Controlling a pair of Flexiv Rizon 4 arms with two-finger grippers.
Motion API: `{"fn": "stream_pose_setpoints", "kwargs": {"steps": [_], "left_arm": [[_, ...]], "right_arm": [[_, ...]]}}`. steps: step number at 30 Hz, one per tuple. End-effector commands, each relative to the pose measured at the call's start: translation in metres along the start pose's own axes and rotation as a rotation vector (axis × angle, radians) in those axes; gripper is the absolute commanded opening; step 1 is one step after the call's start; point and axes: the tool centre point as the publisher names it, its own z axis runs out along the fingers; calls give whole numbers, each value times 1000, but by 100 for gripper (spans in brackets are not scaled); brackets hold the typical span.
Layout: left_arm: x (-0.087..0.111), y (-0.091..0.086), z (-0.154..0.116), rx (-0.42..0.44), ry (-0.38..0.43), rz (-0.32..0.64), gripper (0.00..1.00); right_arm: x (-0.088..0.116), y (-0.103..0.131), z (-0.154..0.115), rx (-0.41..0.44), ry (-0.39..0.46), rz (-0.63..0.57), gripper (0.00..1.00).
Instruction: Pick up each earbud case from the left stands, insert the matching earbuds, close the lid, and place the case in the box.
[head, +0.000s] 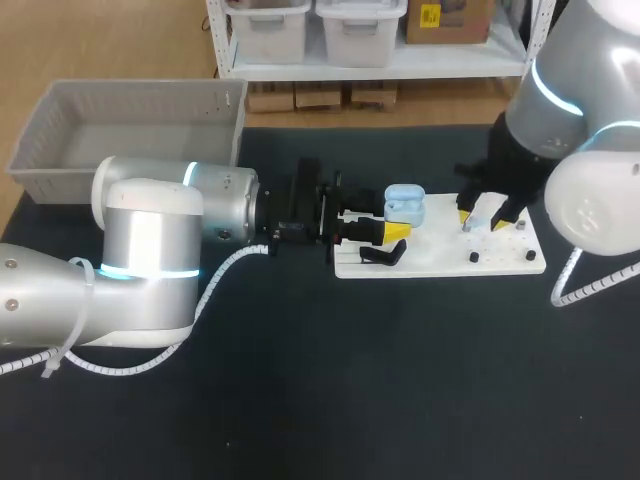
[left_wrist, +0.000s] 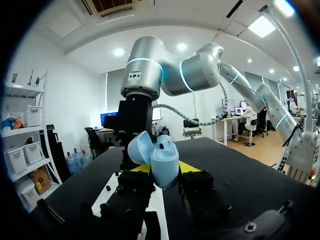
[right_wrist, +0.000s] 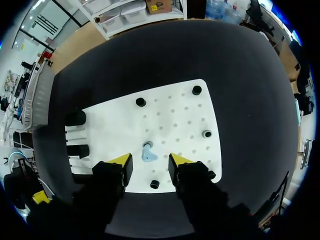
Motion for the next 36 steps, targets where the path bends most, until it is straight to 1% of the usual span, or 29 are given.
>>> {"fn": "stream_pose_setpoints", "kwargs": {"steps": [1, 17, 19, 20, 26, 36], "left_arm": [[1, -1, 0, -4, -1, 1, 0], [1, -1, 0, -4, -1, 1, 0], [1, -1, 0, -4, -1, 1, 0], [1, -1, 0, -4, -1, 1, 0], [1, -1, 0, -4, -1, 1, 0], [1, -1, 0, -4, -1, 1, 0]], "right_arm": [[0, 1, 2, -3, 3, -2, 45], [0, 2, 6, -5, 10, -6, 38], [0, 3, 6, -3, 10, -8, 31], [0, 3, 6, -3, 10, -9, 30], [-1, 3, 7, -4, 11, -5, 36], [-2, 5, 10, -4, 17, -6, 35]]}}
